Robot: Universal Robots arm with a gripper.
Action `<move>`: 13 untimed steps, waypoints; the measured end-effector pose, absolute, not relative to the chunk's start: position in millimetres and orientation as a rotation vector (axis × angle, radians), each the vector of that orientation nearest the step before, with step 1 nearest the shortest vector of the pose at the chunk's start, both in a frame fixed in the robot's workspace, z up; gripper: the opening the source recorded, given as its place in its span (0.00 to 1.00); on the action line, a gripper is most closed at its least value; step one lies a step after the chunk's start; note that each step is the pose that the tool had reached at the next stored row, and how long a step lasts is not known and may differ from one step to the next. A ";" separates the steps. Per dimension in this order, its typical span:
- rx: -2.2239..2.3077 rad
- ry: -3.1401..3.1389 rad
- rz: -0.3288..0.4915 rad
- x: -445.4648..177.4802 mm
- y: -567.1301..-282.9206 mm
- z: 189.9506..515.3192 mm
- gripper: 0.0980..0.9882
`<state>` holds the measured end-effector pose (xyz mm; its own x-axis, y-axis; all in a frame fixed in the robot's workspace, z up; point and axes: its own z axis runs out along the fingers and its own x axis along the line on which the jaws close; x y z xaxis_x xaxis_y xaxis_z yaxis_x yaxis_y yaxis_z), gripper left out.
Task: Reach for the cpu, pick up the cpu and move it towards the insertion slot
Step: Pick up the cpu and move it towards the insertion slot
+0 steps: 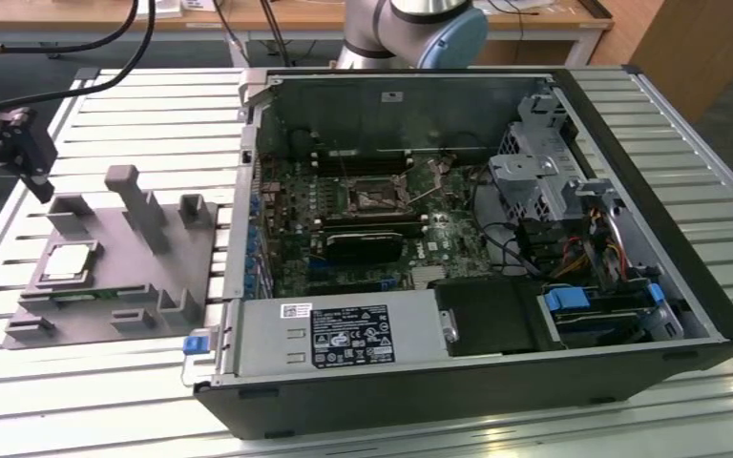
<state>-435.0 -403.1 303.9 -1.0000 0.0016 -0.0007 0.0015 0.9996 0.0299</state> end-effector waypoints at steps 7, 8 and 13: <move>0.016 3.141 0.047 -435.3 -406.9 291.2 0.70; 0.016 3.140 0.047 -435.3 -408.5 289.2 0.70; 0.018 3.140 0.047 -435.3 -411.6 280.2 0.70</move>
<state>-435.3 -411.6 280.2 -0.9999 0.0115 -0.0008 0.0114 0.9995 0.0299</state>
